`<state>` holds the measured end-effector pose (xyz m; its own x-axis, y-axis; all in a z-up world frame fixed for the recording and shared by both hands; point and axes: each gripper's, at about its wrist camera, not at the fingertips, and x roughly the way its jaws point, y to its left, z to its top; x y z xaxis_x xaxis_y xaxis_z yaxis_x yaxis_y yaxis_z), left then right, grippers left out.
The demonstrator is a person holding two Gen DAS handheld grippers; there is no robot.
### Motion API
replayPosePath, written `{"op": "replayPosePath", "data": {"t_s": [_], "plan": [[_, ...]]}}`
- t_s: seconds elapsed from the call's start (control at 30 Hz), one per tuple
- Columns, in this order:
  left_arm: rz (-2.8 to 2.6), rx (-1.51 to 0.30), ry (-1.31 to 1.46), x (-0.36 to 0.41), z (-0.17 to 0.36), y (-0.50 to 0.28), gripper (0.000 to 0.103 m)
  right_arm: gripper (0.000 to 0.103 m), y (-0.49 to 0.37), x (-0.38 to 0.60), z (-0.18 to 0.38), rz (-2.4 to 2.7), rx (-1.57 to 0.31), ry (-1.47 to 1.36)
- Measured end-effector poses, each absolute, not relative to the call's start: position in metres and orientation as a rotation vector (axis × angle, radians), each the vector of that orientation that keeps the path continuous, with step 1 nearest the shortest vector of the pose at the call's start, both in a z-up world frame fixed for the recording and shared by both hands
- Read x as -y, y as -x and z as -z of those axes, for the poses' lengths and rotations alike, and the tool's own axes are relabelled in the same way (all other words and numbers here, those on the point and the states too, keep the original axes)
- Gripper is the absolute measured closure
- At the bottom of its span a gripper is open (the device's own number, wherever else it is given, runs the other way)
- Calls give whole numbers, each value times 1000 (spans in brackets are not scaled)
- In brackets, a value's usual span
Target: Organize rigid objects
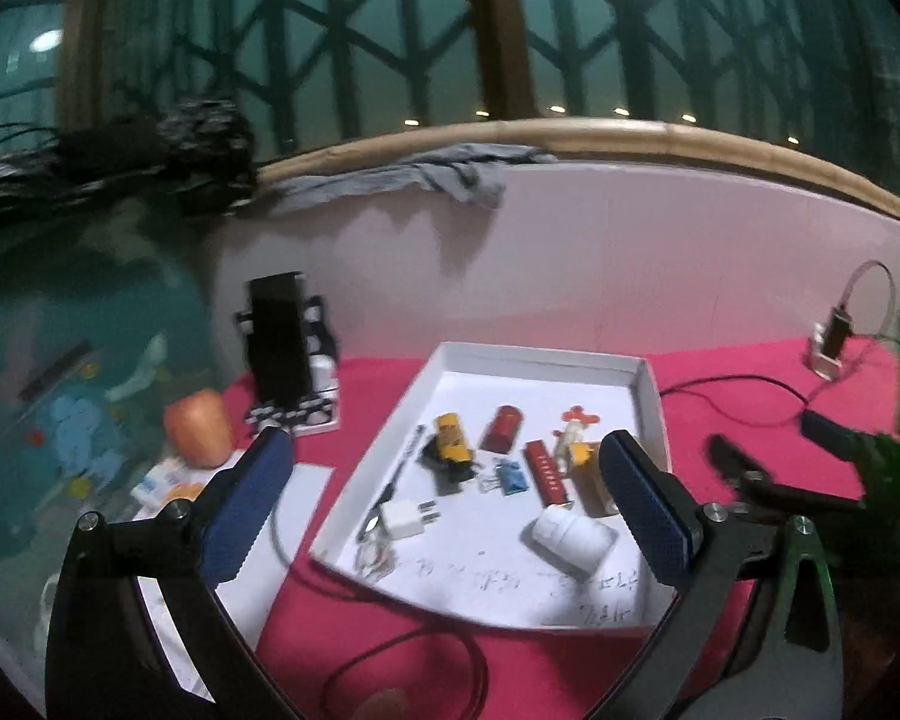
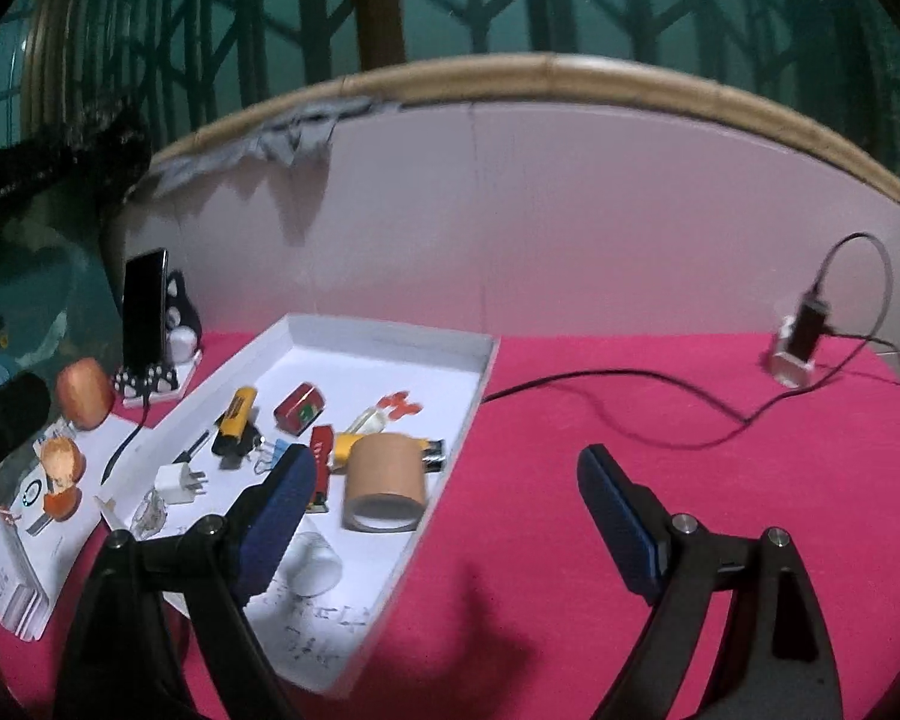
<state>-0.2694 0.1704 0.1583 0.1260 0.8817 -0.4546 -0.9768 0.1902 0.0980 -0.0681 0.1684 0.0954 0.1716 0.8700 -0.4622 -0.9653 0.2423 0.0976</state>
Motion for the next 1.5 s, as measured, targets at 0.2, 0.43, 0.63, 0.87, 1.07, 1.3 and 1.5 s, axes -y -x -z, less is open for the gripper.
{"op": "replayPosePath", "data": {"t_s": [0.2,0.43,0.63,0.87,1.07,1.3,1.5], "plan": [[-1355,-459,317,-154,-161,275,0,14,59,-142,-101,-1302,-456,226],[-1361,-460,225,-121,-166,270,0,14,47,-105,-113,-1264,-458,129],[-1338,-484,215,-99,-170,267,0,13,44,-68,-127,-1267,-398,62],[-1331,-485,191,-78,-172,265,0,0,43,-29,-138,-1280,-332,-8],[-1313,-495,205,-69,-169,266,0,0,39,1,-136,-1282,-326,-33],[-1264,-511,241,-57,-164,265,0,0,38,20,-123,-1272,-354,-32],[-1266,-507,235,-47,-163,267,0,0,43,38,-119,-1266,-332,-47]]}}
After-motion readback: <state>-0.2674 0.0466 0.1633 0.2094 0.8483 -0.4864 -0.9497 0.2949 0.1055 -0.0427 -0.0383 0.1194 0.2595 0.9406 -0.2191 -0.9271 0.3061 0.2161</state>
